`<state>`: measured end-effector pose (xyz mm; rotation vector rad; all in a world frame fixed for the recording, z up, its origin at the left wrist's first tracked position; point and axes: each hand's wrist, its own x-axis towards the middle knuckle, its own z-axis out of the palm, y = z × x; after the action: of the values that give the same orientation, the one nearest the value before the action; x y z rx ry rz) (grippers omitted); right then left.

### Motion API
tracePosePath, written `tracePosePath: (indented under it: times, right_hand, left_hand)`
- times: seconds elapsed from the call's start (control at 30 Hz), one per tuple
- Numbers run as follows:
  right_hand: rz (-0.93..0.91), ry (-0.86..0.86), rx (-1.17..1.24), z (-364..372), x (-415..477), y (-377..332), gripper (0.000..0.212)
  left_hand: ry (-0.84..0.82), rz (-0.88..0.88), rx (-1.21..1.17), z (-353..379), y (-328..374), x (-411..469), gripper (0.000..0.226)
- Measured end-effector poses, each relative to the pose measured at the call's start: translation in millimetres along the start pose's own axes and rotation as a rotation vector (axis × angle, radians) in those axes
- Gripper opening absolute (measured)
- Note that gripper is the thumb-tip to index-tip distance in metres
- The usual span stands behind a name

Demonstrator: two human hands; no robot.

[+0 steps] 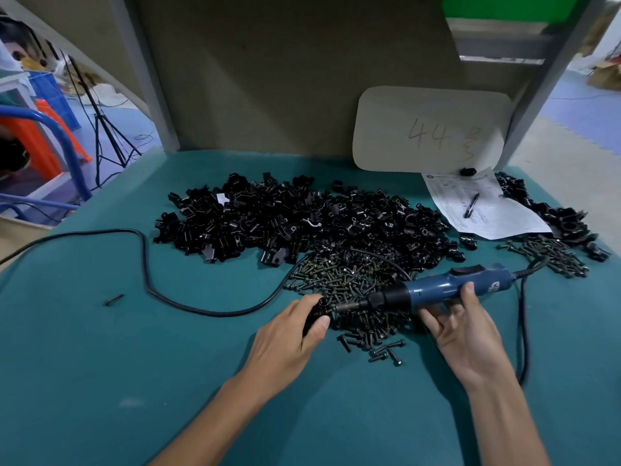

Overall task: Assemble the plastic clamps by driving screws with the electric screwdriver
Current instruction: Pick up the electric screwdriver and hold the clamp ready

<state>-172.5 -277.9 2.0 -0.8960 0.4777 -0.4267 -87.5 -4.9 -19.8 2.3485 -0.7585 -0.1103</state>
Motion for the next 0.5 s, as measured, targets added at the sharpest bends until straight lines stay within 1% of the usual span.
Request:
tracePosePath:
  times: [0.13,0.2,0.33,0.43,0.5]
  right_hand:
    - [0.042,-0.048,0.067,1.7,-1.1,-3.4,0.048]
    - [0.034,-0.012,0.083,3.5,-1.3,-2.9,0.052]
    - [0.013,0.07,0.054,2.5,-0.4,-0.5,0.059]
    - [0.005,0.077,0.039,0.2,0.6,1.1,0.062]
    - [-0.011,0.059,0.004,0.7,1.3,1.9,0.058]
  left_hand:
    - [0.0,0.01,0.007,-0.9,1.0,0.1,0.054]
    - [-0.003,0.035,0.041,-1.6,2.0,-0.2,0.052]
    - [-0.008,0.1,0.142,-0.9,3.7,-0.7,0.055]
    - [0.011,0.103,0.143,-0.3,3.0,0.1,0.052]
    - [0.016,0.102,0.136,0.2,2.6,0.5,0.051]
